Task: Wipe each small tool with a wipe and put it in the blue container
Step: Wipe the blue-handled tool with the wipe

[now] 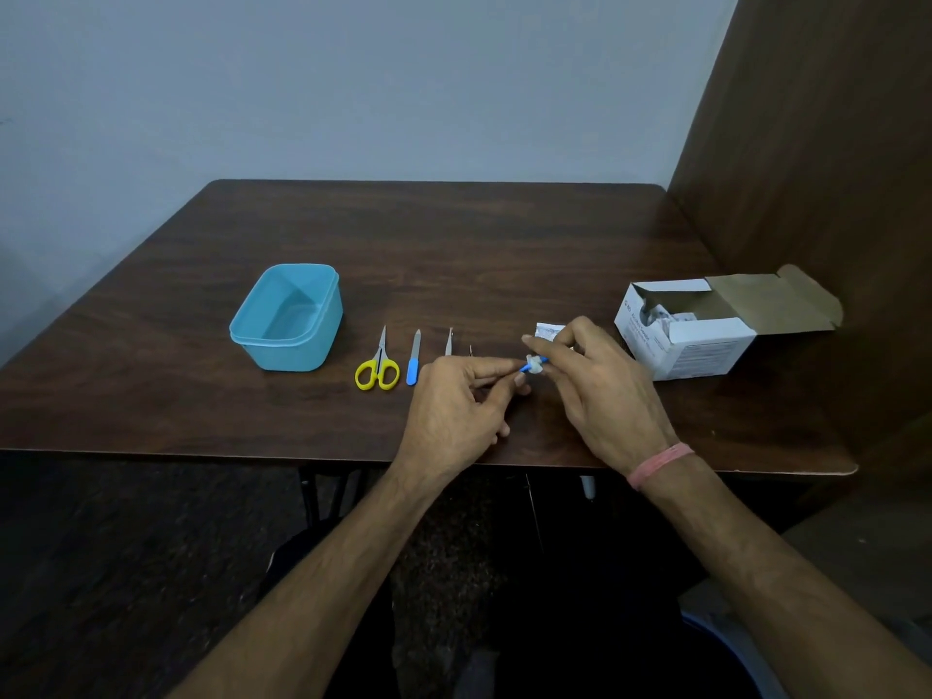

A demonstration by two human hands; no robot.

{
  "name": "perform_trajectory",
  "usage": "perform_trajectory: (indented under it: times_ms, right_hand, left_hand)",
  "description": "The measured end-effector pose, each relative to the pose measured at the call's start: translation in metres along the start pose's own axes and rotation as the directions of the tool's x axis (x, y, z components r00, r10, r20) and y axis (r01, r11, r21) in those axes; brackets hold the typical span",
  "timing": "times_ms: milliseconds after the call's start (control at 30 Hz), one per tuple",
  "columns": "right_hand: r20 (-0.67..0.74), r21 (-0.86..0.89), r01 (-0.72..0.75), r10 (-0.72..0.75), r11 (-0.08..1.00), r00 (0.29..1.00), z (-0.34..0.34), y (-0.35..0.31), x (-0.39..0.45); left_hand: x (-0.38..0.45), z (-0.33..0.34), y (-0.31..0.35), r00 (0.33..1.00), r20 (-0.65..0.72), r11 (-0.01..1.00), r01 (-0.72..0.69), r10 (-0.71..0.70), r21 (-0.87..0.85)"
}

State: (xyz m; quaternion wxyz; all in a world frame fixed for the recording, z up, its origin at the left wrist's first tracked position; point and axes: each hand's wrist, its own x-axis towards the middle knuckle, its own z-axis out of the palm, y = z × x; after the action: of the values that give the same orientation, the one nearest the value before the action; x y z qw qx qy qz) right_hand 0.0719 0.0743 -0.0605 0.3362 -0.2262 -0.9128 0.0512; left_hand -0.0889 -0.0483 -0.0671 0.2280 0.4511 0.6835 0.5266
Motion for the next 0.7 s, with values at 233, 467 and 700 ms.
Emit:
perform_trajectory:
  times_ms: [233,467,700]
  right_hand:
    - [0.017,0.041,0.010,-0.011,0.999,1.000,-0.0030,-0.0008,-0.0001]
    - [-0.062,0.060,0.023,-0.020,0.998,0.998,-0.0014,0.0013,-0.0032]
    - [-0.114,0.007,0.053,-0.052,0.999,0.992,-0.0002,0.0023,-0.0039]
  left_hand:
    - [-0.0016,0.0003,0.0018,1.000,-0.012,0.998,-0.017,0.017,0.053]
    - [-0.0025,0.0005,0.0040,1.000,-0.024,0.998,-0.009,0.010,0.058]
    - [-0.0028,0.0034,0.0055,0.998,-0.064,0.999,0.006,-0.003,0.040]
